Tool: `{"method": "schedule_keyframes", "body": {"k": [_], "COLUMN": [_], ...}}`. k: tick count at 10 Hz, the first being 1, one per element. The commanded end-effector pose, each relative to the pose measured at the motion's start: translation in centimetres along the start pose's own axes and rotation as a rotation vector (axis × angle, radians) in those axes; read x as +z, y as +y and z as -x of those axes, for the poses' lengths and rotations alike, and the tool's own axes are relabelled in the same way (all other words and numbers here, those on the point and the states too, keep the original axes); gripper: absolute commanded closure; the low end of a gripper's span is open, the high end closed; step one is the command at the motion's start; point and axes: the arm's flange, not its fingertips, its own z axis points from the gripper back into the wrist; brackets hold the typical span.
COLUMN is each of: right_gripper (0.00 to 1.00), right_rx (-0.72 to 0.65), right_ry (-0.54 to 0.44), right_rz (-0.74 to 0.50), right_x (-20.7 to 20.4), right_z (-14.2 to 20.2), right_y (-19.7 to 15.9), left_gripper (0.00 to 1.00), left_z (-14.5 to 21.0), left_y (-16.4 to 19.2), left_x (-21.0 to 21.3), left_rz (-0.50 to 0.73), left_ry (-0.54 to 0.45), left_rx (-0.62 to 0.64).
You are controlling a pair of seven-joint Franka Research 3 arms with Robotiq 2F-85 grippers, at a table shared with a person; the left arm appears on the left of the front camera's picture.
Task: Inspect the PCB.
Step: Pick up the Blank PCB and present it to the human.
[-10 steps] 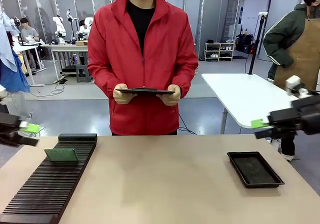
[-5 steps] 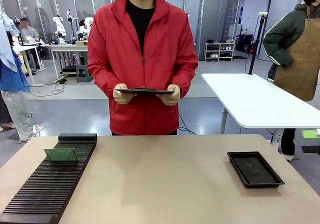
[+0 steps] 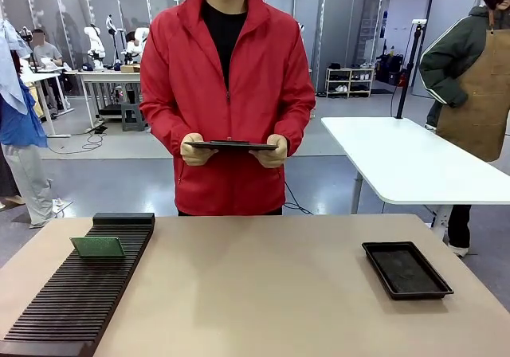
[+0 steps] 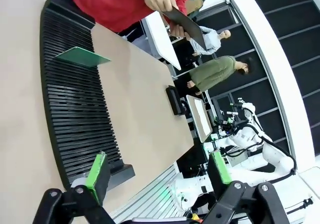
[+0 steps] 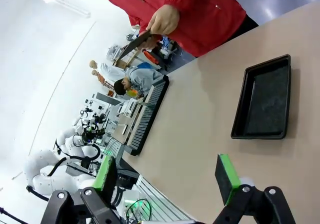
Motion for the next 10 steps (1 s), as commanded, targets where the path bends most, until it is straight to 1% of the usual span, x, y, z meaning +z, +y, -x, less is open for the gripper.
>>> {"method": "schedule_keyframes", "body": {"k": [1, 2, 3, 10], "right_gripper": [0.00, 0.00, 0.00, 0.00], "right_rx": [0.034, 0.032, 0.004, 0.004], "right_ry": [-0.002, 0.004, 0.003, 0.003], "right_rz": [-0.008, -0.001, 0.001, 0.001], "right_x": [-1.1, -1.5, -0.2, -0.2], "right_z": [-0.1, -0.3, -0.1, -0.1], "right_y": [0.0, 0.2, 0.0, 0.0], "left_gripper": [0.00, 0.00, 0.00, 0.00], "left_z": [-0.6, -0.8, -0.1, -0.1], "left_y": [-0.1, -0.5, 0.1, 0.1], "left_x": [0.0, -0.4, 0.0, 0.0], "left_rz": [-0.002, -0.002, -0.004, -0.004], "left_ry": [0.008, 0.015, 0.004, 0.004], "left_rx": [-0.032, -0.056, -0.001, -0.001]}}
